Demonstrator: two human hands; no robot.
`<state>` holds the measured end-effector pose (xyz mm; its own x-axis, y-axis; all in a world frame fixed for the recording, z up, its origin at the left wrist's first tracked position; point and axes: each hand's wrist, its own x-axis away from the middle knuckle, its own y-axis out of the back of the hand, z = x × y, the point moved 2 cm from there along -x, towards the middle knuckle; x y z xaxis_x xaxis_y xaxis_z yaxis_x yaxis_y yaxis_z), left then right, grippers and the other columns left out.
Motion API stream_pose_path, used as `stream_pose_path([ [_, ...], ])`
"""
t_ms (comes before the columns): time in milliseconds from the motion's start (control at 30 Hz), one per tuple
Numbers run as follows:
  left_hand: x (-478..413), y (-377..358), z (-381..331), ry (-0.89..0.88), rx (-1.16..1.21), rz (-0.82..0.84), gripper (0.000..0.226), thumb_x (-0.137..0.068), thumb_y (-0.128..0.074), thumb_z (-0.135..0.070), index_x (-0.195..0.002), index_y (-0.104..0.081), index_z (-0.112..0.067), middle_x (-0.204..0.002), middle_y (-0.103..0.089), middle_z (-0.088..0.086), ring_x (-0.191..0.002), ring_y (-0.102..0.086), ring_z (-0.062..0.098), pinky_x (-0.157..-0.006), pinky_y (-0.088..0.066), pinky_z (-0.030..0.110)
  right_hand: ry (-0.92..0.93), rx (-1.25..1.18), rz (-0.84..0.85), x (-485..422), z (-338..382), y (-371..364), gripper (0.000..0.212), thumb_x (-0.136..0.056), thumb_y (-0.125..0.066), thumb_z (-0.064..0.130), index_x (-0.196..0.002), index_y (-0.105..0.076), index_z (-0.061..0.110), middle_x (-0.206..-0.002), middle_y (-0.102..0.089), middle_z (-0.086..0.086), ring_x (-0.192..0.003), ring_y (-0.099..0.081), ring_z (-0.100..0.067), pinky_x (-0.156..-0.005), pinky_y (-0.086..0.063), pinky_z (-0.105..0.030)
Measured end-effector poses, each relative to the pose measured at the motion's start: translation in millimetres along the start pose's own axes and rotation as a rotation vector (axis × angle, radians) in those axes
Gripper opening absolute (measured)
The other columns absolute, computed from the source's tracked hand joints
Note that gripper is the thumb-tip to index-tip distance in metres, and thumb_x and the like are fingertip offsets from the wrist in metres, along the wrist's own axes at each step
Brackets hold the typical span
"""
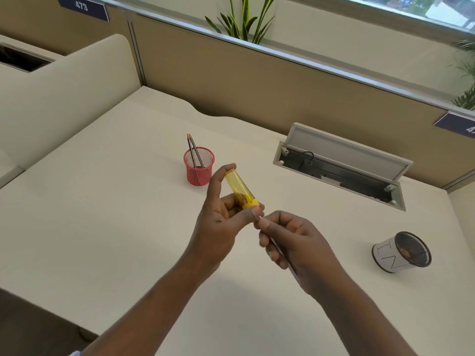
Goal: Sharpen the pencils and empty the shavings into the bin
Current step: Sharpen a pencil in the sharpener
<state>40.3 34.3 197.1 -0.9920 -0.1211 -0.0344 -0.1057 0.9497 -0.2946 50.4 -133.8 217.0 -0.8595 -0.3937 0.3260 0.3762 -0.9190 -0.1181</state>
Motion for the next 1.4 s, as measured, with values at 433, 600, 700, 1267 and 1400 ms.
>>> stream_pose_path([
  [433, 7, -4, 5, -0.013, -0.228, -0.256, 0.076, -0.085, -0.079, -0.024, -0.142, -0.037, -0.052, -0.097, -0.081, -0.006, -0.089, -0.079, 0.016, -0.086, -0.065, 0.044, 0.49, 0.892, -0.459, 5, 3, -26, 0.009, -0.094, -0.074, 0.032, -0.095, -0.069, 0.025, -0.077, -0.067, 0.013, -0.063, -0.061, -0.009, -0.054, -0.049, -0.024],
  [600, 8, -6, 8, 0.01, -0.228, -0.312, 0.075, -0.081, -0.078, -0.031, -0.141, -0.037, -0.05, -0.09, -0.081, -0.004, -0.084, -0.079, 0.019, -0.086, -0.064, 0.049, 0.677, 1.092, -0.5, 4, -5, -30, 0.014, -0.094, -0.075, 0.023, -0.09, -0.066, 0.013, -0.082, -0.067, 0.003, -0.059, -0.06, -0.019, -0.049, -0.053, -0.036],
  [700, 9, -8, 9, 0.027, -0.222, -0.321, 0.073, -0.077, -0.076, -0.038, -0.136, -0.037, -0.055, -0.089, -0.08, -0.007, -0.082, -0.078, 0.019, -0.085, -0.064, 0.051, 0.771, 1.163, -0.487, 3, -4, -29, 0.014, -0.094, -0.075, 0.019, -0.088, -0.066, 0.01, -0.078, -0.066, 0.0, -0.054, -0.057, -0.021, -0.045, -0.051, -0.034],
  [1267, 5, 3, 6, 0.059, 0.026, -0.086, 0.078, -0.084, -0.077, -0.014, -0.143, -0.042, -0.05, -0.1, -0.08, 0.012, -0.1, -0.078, 0.027, -0.083, -0.059, 0.028, 0.157, 0.556, -0.117, -3, 6, -11, 0.018, -0.097, -0.069, 0.032, -0.089, -0.066, 0.016, -0.071, -0.073, 0.001, -0.053, -0.061, -0.013, -0.048, -0.047, -0.027],
  [1400, 6, 1, 15, 0.075, -0.011, -0.128, 0.075, -0.082, -0.078, -0.021, -0.14, -0.043, -0.053, -0.098, -0.08, 0.007, -0.096, -0.078, 0.023, -0.082, -0.059, 0.029, 0.398, 0.97, -0.237, 4, 6, -18, 0.016, -0.096, -0.071, 0.028, -0.088, -0.065, 0.016, -0.071, -0.069, 0.011, -0.064, -0.066, -0.016, -0.059, -0.055, -0.037],
])
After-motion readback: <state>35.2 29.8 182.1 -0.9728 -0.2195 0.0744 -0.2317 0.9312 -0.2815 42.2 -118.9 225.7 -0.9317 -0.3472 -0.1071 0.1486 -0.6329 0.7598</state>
